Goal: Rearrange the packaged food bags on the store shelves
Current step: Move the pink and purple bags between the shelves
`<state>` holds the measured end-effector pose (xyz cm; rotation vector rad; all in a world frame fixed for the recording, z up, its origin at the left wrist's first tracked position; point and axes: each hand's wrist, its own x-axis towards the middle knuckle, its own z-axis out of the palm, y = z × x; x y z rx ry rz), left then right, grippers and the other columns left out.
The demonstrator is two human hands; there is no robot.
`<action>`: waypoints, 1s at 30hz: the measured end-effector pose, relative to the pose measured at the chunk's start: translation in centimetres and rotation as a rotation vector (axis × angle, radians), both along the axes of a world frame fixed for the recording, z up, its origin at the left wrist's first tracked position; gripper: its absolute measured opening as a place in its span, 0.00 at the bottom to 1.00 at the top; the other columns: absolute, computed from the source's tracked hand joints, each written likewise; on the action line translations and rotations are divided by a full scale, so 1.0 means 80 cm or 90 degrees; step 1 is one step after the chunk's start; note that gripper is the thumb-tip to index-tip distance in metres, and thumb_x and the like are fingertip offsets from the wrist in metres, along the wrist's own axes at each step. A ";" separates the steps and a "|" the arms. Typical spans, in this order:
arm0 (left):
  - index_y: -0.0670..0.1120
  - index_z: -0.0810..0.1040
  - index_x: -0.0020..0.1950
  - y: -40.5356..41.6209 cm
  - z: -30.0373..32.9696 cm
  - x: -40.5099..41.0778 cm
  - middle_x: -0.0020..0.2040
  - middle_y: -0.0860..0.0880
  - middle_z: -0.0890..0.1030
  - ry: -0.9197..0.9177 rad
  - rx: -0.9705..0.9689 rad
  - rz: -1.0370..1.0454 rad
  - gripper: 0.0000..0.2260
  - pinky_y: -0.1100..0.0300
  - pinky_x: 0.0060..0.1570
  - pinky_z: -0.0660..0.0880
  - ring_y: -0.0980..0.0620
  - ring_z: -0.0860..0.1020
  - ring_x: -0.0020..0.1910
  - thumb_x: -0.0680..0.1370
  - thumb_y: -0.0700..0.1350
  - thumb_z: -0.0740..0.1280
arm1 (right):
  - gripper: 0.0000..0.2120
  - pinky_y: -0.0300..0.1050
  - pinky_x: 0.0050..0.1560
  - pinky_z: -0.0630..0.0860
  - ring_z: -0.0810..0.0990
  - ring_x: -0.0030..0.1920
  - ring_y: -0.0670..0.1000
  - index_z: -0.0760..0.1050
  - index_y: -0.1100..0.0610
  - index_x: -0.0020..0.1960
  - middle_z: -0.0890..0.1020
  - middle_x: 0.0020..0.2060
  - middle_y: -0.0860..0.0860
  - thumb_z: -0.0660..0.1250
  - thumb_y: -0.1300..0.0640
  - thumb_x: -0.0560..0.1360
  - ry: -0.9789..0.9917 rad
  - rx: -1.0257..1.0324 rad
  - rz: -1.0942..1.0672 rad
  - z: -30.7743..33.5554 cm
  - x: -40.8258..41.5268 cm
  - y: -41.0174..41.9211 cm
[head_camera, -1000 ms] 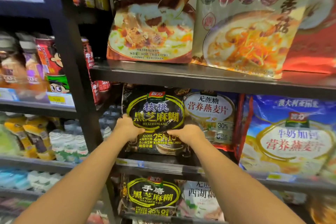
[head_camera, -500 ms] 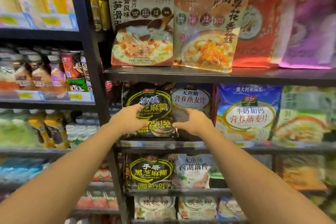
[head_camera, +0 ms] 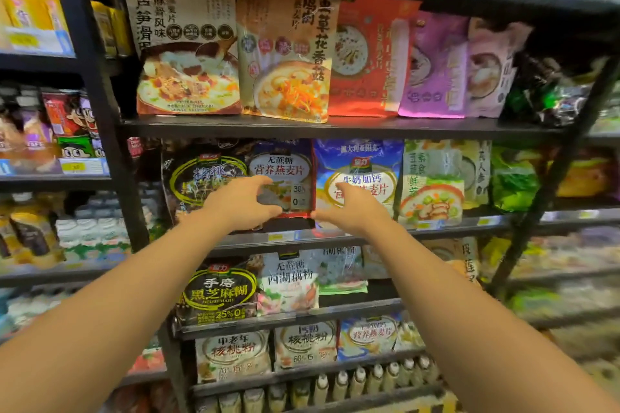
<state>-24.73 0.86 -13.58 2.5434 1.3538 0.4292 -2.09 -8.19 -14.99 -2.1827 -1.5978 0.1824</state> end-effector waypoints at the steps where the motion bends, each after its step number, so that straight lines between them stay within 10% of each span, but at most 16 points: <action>1: 0.56 0.64 0.79 -0.014 0.001 0.010 0.74 0.51 0.74 0.006 0.005 0.003 0.34 0.45 0.65 0.75 0.46 0.74 0.70 0.77 0.65 0.69 | 0.48 0.58 0.70 0.74 0.73 0.74 0.60 0.62 0.57 0.82 0.72 0.77 0.56 0.74 0.33 0.73 0.001 0.004 -0.001 0.000 0.005 -0.014; 30: 0.53 0.60 0.82 -0.344 0.036 0.391 0.78 0.51 0.70 0.031 0.072 -0.293 0.40 0.47 0.67 0.74 0.46 0.72 0.74 0.75 0.67 0.69 | 0.48 0.58 0.69 0.76 0.71 0.76 0.58 0.57 0.52 0.84 0.69 0.79 0.53 0.71 0.31 0.74 -0.054 -0.042 -0.272 0.059 0.313 -0.450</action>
